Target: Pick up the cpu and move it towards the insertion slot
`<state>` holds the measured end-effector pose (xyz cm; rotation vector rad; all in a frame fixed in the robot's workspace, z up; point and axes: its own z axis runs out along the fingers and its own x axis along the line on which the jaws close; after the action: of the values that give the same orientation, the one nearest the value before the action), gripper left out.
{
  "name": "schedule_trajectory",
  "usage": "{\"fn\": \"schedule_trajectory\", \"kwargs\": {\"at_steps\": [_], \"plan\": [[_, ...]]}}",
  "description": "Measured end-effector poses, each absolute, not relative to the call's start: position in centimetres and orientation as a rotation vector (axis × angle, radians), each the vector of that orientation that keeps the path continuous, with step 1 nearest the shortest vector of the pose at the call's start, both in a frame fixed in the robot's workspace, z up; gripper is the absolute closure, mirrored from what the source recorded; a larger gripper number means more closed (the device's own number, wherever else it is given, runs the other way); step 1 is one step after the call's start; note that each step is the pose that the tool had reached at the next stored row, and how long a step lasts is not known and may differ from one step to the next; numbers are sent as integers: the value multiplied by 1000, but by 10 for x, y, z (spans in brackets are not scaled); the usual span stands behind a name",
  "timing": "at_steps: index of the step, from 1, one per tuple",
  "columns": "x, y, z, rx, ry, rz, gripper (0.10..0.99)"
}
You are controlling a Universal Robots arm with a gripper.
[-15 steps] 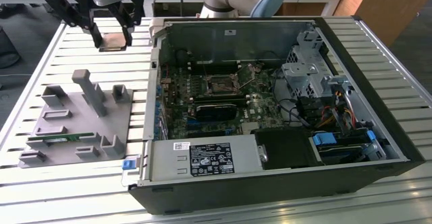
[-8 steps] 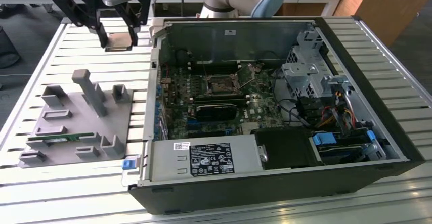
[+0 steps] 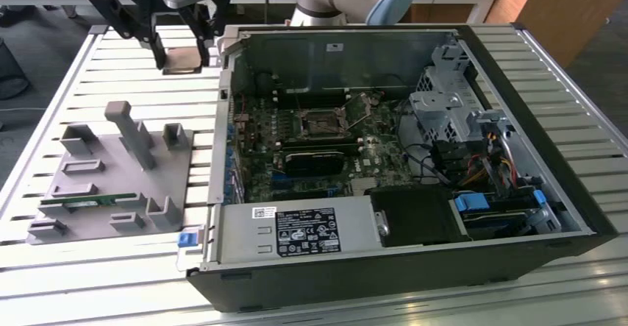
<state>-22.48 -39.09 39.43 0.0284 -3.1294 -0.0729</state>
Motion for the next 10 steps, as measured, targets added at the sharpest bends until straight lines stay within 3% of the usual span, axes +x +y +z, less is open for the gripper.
{"fn": "schedule_trajectory", "kwargs": {"at_steps": [10], "plan": [[-206,-390,394,28,-3129,-73,541]]}}
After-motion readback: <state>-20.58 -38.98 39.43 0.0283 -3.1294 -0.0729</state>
